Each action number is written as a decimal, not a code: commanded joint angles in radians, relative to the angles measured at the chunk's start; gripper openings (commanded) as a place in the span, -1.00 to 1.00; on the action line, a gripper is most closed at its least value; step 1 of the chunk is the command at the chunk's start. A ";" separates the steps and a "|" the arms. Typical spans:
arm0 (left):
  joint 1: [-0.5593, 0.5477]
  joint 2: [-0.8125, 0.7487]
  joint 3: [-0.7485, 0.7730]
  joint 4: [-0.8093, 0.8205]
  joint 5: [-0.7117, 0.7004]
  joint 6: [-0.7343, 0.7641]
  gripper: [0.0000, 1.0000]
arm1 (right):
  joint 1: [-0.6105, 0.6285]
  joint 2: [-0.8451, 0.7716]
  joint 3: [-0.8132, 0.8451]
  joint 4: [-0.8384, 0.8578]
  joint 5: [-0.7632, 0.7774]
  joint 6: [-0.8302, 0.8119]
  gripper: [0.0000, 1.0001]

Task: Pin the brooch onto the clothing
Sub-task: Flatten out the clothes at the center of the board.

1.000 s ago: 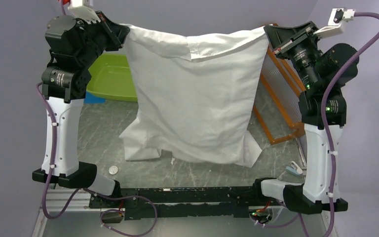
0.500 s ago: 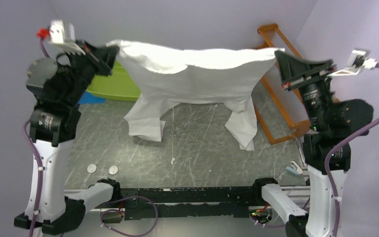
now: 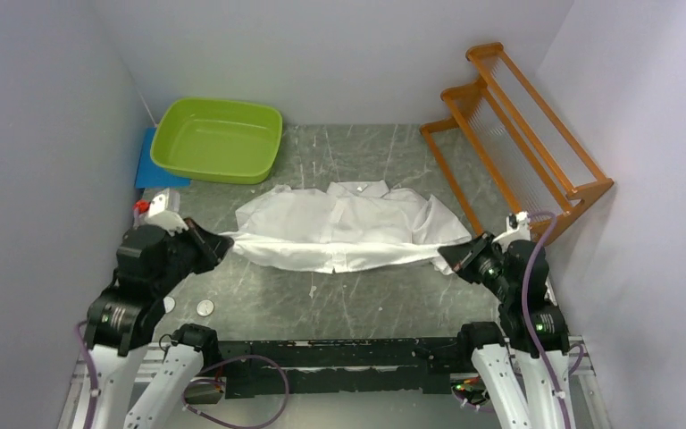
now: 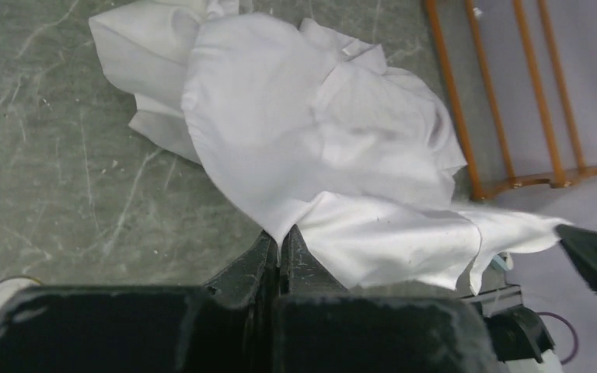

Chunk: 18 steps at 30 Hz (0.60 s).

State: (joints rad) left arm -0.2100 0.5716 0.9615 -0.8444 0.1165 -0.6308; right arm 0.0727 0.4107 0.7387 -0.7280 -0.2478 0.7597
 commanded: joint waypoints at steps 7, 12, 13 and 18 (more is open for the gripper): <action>0.003 -0.088 0.074 -0.333 0.001 0.011 0.03 | -0.002 -0.120 0.025 -0.359 0.065 0.001 -0.03; 0.003 -0.082 0.123 -0.349 -0.074 0.062 0.87 | -0.002 -0.116 0.089 -0.320 0.100 -0.064 0.83; 0.003 -0.068 0.124 -0.330 -0.068 0.076 0.88 | -0.003 -0.100 0.089 -0.298 0.096 -0.076 0.86; 0.003 0.084 0.089 -0.215 -0.020 0.108 0.88 | -0.002 0.037 0.030 -0.100 -0.007 -0.116 0.87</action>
State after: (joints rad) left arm -0.2108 0.5255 1.0615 -1.1603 0.0807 -0.5678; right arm 0.0727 0.3393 0.7952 -1.0111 -0.1928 0.6979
